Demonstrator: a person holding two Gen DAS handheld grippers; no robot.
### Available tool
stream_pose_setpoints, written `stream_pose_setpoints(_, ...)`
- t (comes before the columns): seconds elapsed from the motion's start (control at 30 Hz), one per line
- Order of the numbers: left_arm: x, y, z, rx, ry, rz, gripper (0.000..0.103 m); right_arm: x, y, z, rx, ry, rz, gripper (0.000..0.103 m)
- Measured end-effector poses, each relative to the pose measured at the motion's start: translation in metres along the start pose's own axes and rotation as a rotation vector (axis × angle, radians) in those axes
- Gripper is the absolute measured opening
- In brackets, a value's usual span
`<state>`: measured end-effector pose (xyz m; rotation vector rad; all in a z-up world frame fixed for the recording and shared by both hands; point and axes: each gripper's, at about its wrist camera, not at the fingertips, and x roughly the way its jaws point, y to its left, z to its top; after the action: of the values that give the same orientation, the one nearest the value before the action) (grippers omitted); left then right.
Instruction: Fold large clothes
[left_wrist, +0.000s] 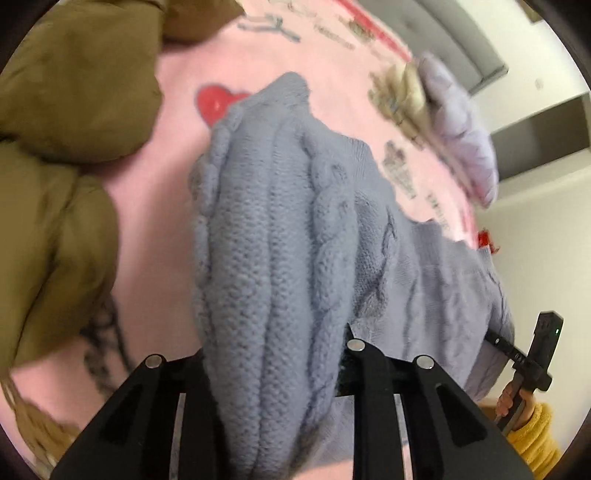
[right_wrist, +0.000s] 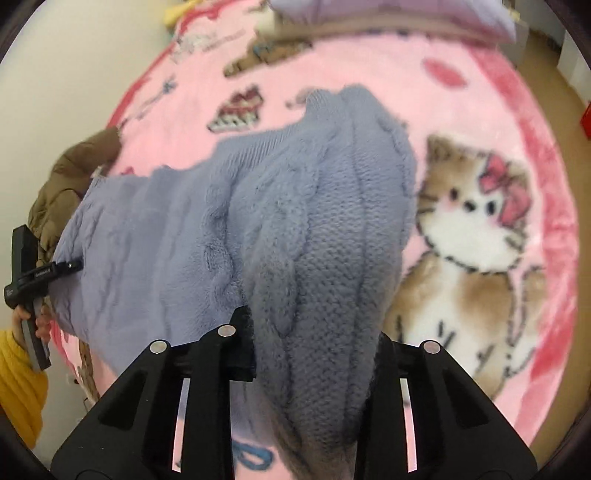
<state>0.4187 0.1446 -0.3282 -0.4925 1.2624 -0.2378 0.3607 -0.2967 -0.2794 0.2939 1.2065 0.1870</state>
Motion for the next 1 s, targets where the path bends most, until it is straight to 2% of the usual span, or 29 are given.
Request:
stream_pose_setpoints(0.13, -0.036, -0.002, -0.036, 0.017, -0.063, 0.001, 0.023, -0.032, 0.021, -0.020, -0.076, -0.049, -0.045, 0.024)
stream_pose_setpoints(0.23, -0.065, -0.008, -0.055, 0.008, -0.109, -0.003, 0.022, -0.055, 0.020, -0.031, -0.063, -0.077, -0.039, 0.023)
stream_pose_setpoints(0.33, -0.090, -0.014, -0.059, -0.013, -0.156, -0.031, 0.021, -0.085, 0.027, -0.039, -0.071, -0.107, -0.049, 0.023)
stream_pose_setpoints(0.5, -0.111, -0.013, -0.061, -0.005, -0.149, -0.046, 0.021, -0.110, 0.034, -0.052, -0.083, -0.100, -0.088, 0.022)
stream_pose_setpoints(0.57, -0.111, -0.016, -0.069, 0.018, -0.133, -0.037, 0.021, -0.111, 0.034, -0.062, -0.078, -0.095, -0.108, 0.022)
stream_pose_setpoints(0.63, -0.112, -0.013, -0.082, 0.011, -0.117, -0.061, 0.021, -0.109, 0.034, -0.073, -0.072, -0.083, -0.121, 0.022)
stream_pose_setpoints(0.8, -0.107, -0.005, -0.112, 0.016, -0.094, -0.039, 0.021, -0.101, 0.031, -0.107, -0.035, -0.051, -0.144, 0.022)
stream_pose_setpoints(1.0, -0.072, 0.020, -0.133, -0.025, -0.032, 0.042, 0.021, -0.064, 0.015, -0.140, -0.012, 0.015, -0.186, 0.022)
